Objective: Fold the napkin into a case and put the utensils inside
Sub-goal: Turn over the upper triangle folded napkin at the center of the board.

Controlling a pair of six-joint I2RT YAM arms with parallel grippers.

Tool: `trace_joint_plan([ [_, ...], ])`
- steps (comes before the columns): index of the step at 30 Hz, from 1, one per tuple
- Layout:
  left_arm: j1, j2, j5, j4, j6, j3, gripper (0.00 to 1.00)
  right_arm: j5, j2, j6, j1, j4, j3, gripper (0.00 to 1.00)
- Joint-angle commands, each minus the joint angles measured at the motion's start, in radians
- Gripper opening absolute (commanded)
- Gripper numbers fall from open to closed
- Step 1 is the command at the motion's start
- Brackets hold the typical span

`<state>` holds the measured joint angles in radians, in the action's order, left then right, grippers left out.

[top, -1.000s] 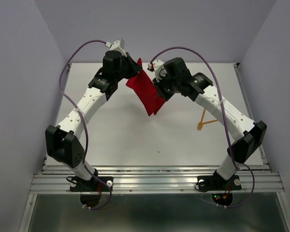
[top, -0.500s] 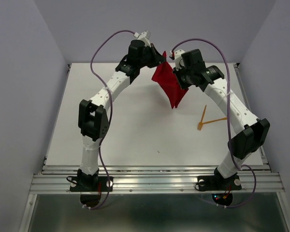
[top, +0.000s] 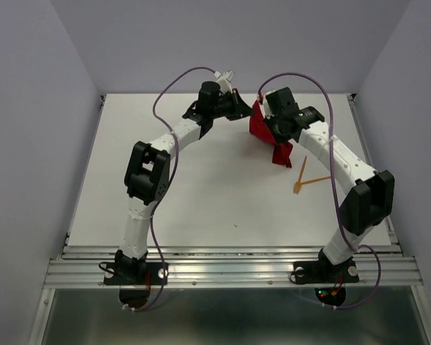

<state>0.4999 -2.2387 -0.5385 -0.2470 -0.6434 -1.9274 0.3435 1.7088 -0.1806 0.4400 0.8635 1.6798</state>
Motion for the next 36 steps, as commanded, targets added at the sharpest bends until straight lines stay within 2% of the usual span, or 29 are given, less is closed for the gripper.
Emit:
trace_joint_plan([
  [1, -0.040, 0.160, -0.035, -0.155, 0.085, 0.164, 0.00, 0.011, -0.018, 0.016, 0.049, -0.014, -0.057, 0.01],
  [8, -0.092, 0.293, -0.026, -0.250, 0.109, 0.496, 0.00, -0.052, -0.023, 0.046, 0.170, -0.073, -0.158, 0.01],
  [18, -0.159, 0.435, 0.043, -0.285, 0.134, 0.774, 0.00, -0.150, 0.061, 0.079, 0.319, -0.122, -0.190, 0.01],
  [26, -0.167, 0.476, 0.075, -0.294, 0.114, 0.825, 0.00, -0.156, 0.026, 0.104, 0.339, -0.178, -0.229, 0.01],
  [32, -0.167, 0.591, 0.115, -0.241, 0.099, 0.757, 0.00, -0.268, -0.054, 0.104, 0.339, -0.202, -0.161, 0.01],
  [36, -0.169, 0.704, 0.179, -0.144, 0.113, 0.694, 0.00, -0.323, -0.058, 0.118, 0.390, -0.196, -0.095, 0.01],
])
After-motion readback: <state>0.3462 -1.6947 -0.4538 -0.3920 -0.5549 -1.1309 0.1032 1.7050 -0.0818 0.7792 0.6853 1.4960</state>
